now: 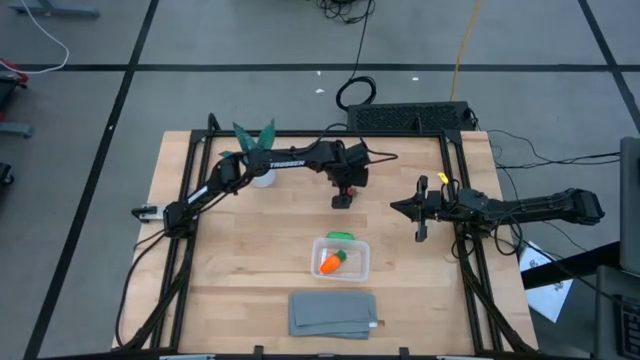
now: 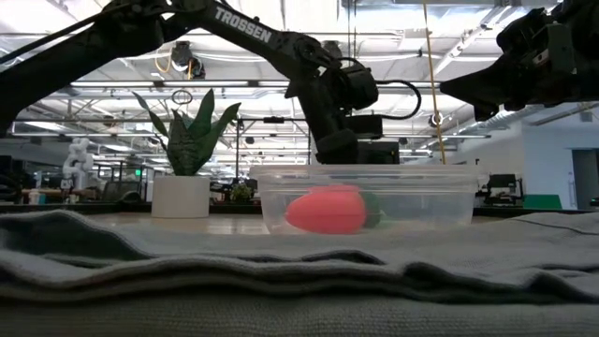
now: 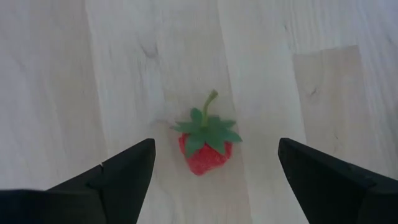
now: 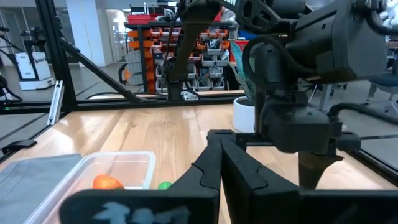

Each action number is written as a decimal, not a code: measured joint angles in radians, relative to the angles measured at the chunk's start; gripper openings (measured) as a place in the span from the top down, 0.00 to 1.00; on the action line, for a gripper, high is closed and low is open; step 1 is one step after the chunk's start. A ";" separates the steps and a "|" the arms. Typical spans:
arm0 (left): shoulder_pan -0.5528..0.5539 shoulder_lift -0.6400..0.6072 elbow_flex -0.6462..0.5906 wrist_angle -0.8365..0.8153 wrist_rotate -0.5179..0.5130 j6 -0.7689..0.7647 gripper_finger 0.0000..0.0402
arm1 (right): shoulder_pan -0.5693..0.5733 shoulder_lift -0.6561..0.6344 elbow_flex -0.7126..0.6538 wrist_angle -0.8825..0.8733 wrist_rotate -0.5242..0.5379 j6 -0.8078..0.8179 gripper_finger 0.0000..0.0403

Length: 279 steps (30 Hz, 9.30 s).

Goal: Pick and placing Produce into tupperware
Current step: Put the strawberry into the transparent bin, then adjust the transparent bin

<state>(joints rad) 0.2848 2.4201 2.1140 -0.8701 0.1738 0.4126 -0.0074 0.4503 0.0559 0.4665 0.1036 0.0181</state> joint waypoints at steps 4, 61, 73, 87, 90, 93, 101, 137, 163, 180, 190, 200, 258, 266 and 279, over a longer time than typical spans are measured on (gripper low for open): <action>0.000 0.000 -0.033 0.035 0.000 -0.007 0.14 | 0.000 0.000 0.000 0.000 0.000 0.000 1.00; 0.005 -0.045 -0.125 0.148 -0.098 -0.018 0.64 | 0.000 0.000 0.000 0.007 0.000 -0.004 1.00; -0.019 -0.166 -0.125 0.095 -0.086 -0.022 0.65 | 0.000 0.001 0.000 0.016 0.000 -0.003 1.00; -0.039 -0.368 -0.125 -0.005 -0.033 -0.029 0.64 | 0.000 0.004 0.000 0.030 0.000 0.000 1.00; -0.038 -0.407 -0.125 -0.047 -0.033 -0.030 0.65 | 0.000 0.004 0.000 0.030 0.000 0.000 1.00; -0.038 -0.435 -0.125 -0.086 -0.033 -0.030 0.65 | 0.000 0.005 0.000 0.030 0.000 0.000 1.00; -0.038 -0.486 -0.125 -0.163 -0.009 -0.037 0.64 | 0.000 0.005 0.000 0.030 0.000 0.000 1.00; -0.167 -0.508 -0.353 -0.027 0.135 -0.125 0.64 | 0.000 0.005 0.000 0.030 0.000 0.004 1.00; -0.347 -0.509 -0.713 0.424 0.050 -0.182 0.64 | 0.001 0.005 0.000 0.030 0.000 0.014 1.00; -0.378 -0.509 -0.812 0.540 0.034 -0.175 0.64 | 0.001 0.005 0.000 0.030 -0.001 0.015 1.00; -0.391 -0.509 -0.812 0.550 0.035 -0.162 0.64 | 0.001 0.005 0.000 0.030 0.000 0.015 1.00; -0.409 -0.509 -0.812 0.549 0.035 -0.134 0.64 | 0.001 0.005 0.000 0.030 0.000 0.015 1.00; -0.407 -0.452 -0.811 0.559 0.009 -0.163 0.44 | 0.001 0.010 0.000 0.030 0.000 0.023 1.00; -0.407 -0.473 -0.812 0.545 0.008 -0.108 0.43 | 0.001 0.010 0.000 0.030 0.000 0.023 1.00; -0.404 -0.733 -0.811 0.394 -0.167 -0.100 0.67 | 0.001 0.011 0.000 0.030 0.000 0.022 1.00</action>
<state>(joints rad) -0.1196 1.6873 1.3033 -0.4766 0.0068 0.3123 -0.0067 0.4618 0.0560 0.4961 0.1032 0.0402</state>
